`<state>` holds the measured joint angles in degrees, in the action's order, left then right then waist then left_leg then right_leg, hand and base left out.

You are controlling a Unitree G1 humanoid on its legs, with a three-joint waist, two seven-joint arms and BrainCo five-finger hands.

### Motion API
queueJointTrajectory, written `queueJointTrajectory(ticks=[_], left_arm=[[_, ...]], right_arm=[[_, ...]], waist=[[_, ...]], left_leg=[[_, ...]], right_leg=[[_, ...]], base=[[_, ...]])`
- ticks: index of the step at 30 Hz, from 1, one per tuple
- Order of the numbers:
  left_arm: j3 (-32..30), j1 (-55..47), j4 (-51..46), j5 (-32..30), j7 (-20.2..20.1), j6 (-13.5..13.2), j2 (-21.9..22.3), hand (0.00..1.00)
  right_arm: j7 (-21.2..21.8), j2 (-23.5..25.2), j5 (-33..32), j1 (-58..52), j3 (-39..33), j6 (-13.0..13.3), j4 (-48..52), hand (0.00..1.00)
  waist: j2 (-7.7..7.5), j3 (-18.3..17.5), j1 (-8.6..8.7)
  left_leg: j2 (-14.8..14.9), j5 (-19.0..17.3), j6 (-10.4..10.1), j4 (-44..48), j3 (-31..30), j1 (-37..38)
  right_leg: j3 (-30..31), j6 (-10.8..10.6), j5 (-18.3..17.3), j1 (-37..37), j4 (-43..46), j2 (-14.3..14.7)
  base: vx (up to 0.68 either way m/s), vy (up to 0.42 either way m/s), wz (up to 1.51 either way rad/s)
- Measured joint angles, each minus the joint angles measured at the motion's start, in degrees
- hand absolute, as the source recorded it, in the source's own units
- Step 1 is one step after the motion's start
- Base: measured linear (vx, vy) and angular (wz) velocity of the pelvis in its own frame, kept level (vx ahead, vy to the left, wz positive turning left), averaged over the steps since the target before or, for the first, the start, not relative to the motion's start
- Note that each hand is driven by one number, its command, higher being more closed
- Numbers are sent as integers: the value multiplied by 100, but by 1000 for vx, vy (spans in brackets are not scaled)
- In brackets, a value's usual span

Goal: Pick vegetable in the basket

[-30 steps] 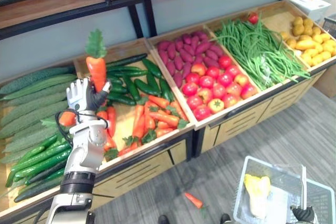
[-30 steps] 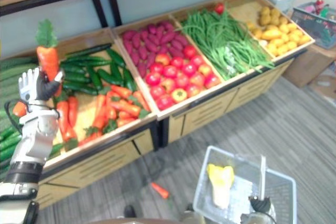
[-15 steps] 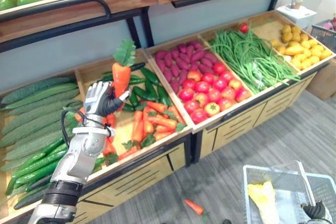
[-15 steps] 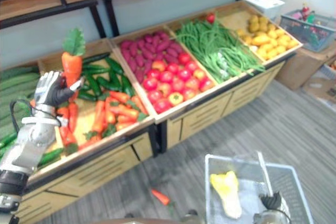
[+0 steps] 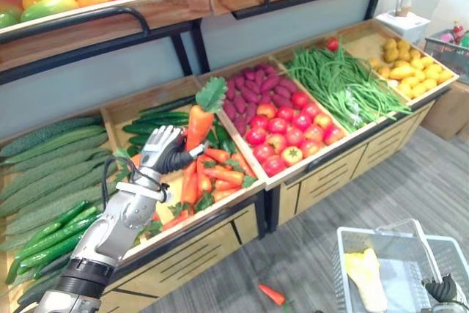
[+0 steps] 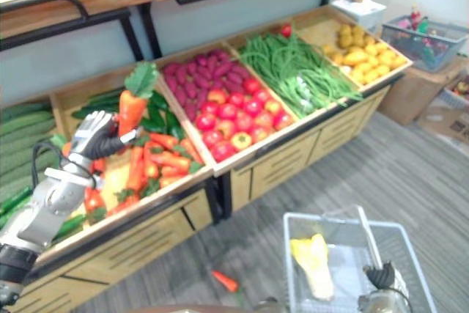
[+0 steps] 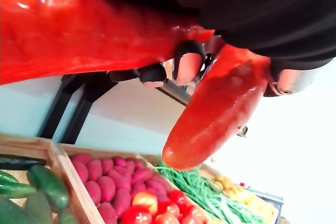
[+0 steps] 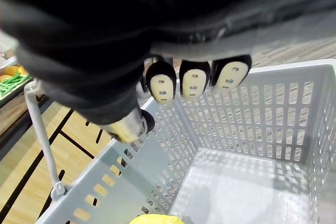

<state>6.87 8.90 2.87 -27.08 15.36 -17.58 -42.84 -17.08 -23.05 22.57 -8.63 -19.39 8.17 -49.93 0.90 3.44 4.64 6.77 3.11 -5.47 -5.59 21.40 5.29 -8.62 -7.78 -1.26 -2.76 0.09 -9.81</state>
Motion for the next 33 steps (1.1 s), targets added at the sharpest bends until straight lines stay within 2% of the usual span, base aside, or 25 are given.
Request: queueJointTrajectory(ticks=[5,10,11,14,18,22,24,25,27,28,30,33], left_arm=[[315,-34,-443,247,-5,-77,0,100],[831,78,-641,750,-91,-244,-2,100],[1007,190,-720,913,-151,-288,-5,100],[1601,495,-902,1111,-312,-352,-41,100],[2270,560,-1354,1124,-450,-431,-178,100],[3069,920,-1919,1636,-701,-652,-227,100],[3599,1219,-2138,1957,-797,-758,-179,100],[3664,1241,-2160,1989,-810,-765,-166,100],[4174,1417,-2228,2039,-940,-790,86,100],[4235,1436,-2228,2057,-948,-796,132,100],[4564,1558,-2227,2248,-1017,-821,450,100],[4857,1729,-2229,2417,-1125,-829,572,100]], right_arm=[[0,-12,-4,76,14,1,34,100],[5,-178,-12,32,-4,-1,355,100],[17,-244,-12,22,-6,-2,421,100],[129,-363,-10,119,26,-2,432,100],[272,-437,-3,343,462,-3,536,100],[399,-629,136,513,1028,-4,1271,100],[489,-811,189,566,1424,4,1804,100],[510,-833,194,596,1480,5,1850,100],[633,-1025,215,835,2016,9,2238,100],[643,-1043,214,864,2076,10,2280,100],[755,-1192,213,1095,2569,11,2522,100],[875,-1228,211,1483,3164,12,2619,100]], waist=[[-141,-2,-37],[-293,75,22],[-292,74,34],[-418,98,-6],[-564,65,-44],[-566,19,-65],[-523,-59,-162],[-514,-67,-159],[-445,-119,-158],[-427,-129,-149],[-279,-186,-132],[-214,-182,-53]], left_leg=[[47,-18,-15,5,150,-7],[-85,-31,66,-22,319,-34],[-148,-31,92,-34,324,-44],[-222,-53,157,-36,451,10],[-224,-152,135,0,856,278],[-141,-343,28,2,1596,659],[-69,-423,-70,7,2127,838],[-54,-442,-96,18,2200,865],[260,-841,-318,663,2663,909],[303,-886,-336,745,2689,909],[644,-1164,-450,1284,3011,968],[882,-1289,-566,1591,3257,1044]], right_leg=[[229,18,71,134,88,45],[451,-35,62,395,329,-75],[471,-87,42,442,399,-143],[619,-187,88,471,420,-233],[961,-231,167,453,438,-197],[1490,-184,126,508,458,-17],[1677,-195,123,685,534,110],[1702,-199,126,694,536,127],[1893,-248,192,752,617,279],[1917,-225,214,752,621,304],[2166,-160,282,751,631,517],[2331,-141,296,761,695,716]], base=[[-36,0,-16],[-65,45,-21],[-55,66,0],[-41,65,-13],[-12,33,-52],[-22,-1,-84],[9,-20,-112],[52,-12,-107],[109,-20,-93],[132,-30,-81],[140,-11,-70],[125,-4,-47]])
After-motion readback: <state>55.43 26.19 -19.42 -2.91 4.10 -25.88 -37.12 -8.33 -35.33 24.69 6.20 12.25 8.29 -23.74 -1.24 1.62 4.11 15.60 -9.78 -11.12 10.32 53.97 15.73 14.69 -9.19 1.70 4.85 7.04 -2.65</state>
